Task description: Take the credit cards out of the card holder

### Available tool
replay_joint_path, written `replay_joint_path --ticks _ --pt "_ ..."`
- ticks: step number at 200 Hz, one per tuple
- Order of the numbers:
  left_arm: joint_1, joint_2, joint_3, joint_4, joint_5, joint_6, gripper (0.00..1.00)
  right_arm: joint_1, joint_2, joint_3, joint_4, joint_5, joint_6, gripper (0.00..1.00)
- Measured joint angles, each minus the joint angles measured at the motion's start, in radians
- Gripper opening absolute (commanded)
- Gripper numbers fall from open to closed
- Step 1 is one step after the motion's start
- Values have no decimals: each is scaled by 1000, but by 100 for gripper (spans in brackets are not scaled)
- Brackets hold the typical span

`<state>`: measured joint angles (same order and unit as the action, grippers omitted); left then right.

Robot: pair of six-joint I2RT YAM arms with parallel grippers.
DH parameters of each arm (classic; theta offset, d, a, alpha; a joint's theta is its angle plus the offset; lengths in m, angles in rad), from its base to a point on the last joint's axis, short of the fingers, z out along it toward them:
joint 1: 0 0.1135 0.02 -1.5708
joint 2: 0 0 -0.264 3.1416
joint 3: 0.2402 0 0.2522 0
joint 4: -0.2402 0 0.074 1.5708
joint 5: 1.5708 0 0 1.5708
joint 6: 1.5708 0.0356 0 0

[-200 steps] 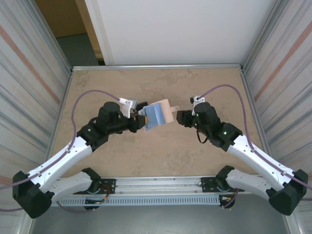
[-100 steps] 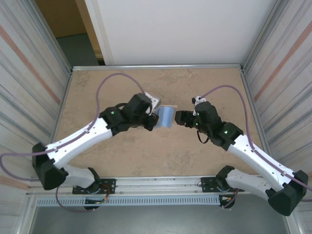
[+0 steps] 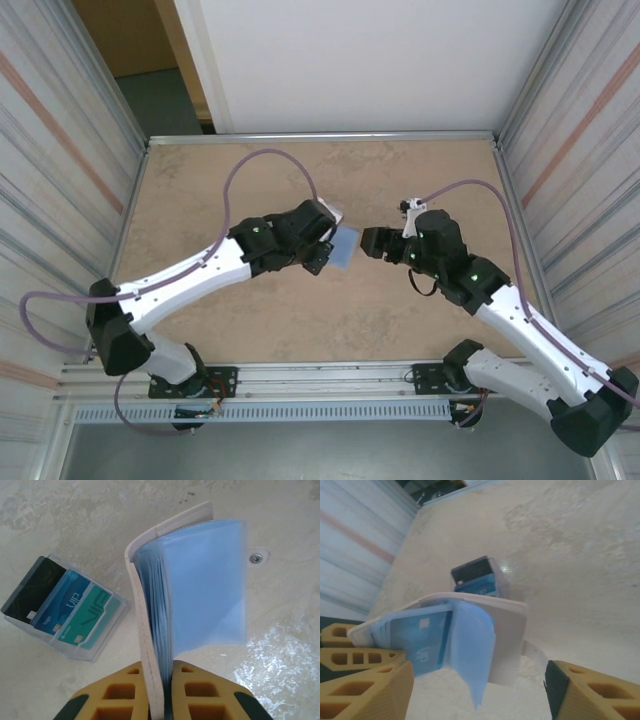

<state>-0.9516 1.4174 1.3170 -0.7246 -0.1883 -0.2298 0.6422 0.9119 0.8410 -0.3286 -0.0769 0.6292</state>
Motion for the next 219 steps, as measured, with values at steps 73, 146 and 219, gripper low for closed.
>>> replay_joint_path --ticks 73,146,219 --pt "175 -227 -243 240 334 -82 0 21 166 23 31 -48 -3 84" --pt "203 -253 -286 335 476 -124 0 -6 226 32 0 -56 -9 84" --pt "233 -261 -319 417 547 -173 0 -72 178 -23 87 -220 0 73"
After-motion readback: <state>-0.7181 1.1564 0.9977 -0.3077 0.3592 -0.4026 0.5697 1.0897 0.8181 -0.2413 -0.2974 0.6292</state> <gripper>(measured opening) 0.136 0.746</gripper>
